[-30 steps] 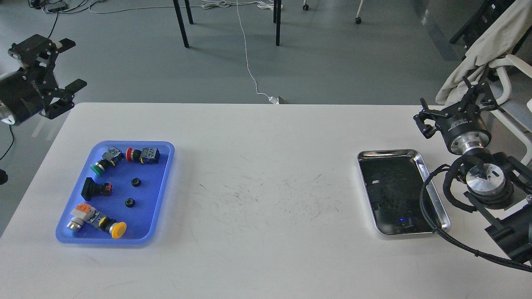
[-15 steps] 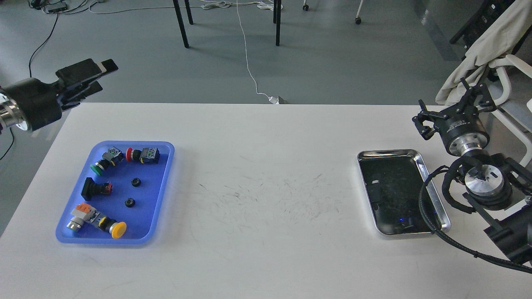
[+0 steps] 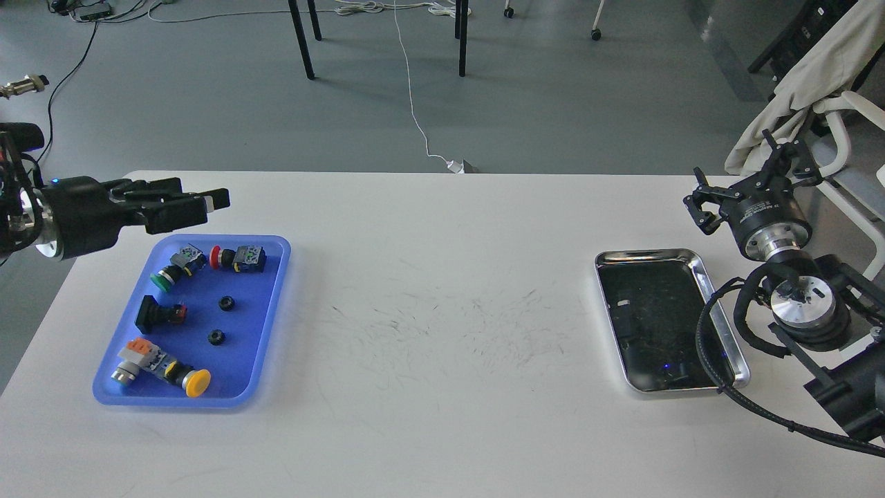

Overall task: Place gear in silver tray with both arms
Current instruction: 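Raise the left gripper and swing it over the blue tray, then lower the left gripper onto a small black gear and grasp it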

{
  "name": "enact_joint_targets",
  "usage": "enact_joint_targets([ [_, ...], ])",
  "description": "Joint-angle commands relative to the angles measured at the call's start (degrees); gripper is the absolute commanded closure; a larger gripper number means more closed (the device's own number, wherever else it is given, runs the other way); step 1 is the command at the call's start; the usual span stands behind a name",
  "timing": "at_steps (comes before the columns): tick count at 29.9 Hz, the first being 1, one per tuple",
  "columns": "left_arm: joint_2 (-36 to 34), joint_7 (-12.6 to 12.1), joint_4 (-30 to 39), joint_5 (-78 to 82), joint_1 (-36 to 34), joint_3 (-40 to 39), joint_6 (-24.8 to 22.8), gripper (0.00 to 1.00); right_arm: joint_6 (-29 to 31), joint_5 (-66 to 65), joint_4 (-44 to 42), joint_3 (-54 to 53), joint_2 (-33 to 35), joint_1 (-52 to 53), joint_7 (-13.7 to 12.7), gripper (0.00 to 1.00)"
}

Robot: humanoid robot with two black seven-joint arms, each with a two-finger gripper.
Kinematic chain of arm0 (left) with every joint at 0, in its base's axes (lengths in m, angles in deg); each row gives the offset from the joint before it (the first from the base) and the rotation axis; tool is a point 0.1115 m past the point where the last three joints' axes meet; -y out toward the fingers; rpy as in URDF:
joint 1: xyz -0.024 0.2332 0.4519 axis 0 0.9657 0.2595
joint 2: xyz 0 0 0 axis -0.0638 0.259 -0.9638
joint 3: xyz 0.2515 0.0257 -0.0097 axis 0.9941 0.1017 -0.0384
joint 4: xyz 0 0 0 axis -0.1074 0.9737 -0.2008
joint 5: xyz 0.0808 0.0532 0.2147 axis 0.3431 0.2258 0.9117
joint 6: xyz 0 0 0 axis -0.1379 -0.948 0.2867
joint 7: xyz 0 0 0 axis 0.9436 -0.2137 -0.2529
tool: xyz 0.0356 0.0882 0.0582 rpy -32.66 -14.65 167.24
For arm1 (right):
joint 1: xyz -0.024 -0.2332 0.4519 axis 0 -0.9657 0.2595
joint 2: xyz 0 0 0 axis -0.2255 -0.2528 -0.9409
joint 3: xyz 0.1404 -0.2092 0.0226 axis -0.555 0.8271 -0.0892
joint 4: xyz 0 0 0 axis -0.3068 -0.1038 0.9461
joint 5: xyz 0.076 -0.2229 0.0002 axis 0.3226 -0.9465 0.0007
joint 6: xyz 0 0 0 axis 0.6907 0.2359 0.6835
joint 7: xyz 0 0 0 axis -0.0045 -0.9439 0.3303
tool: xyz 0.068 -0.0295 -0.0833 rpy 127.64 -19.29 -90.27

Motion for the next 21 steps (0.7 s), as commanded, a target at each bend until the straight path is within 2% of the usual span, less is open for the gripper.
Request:
enact_joint_targets([
  [1,-0.1,5.18,2.07,1.18,-0.16,-0.04,-0.24,0.01,-0.09,-0.19,0.07,0.0,0.17,0.0,0.03,0.01],
  [6,-0.01,5.18,2.69,14.36,0.54,0.14,-0.41,0.01,-0.09,-0.19,0.07,0.0,0.87,0.0,-0.06,0.01],
  [12,0.96,5.18,2.09,17.89,0.45,1.98,-0.59,0.02,-0.09,-0.36,0.07,0.0,0.52,0.0,-0.06,0.01],
  [21,11.23,5.18,-9.16,21.4,0.45,2.69,-0.41,0.02,-0.09,-1.24,0.07,0.0,1.22,0.0,-0.06,0.01],
])
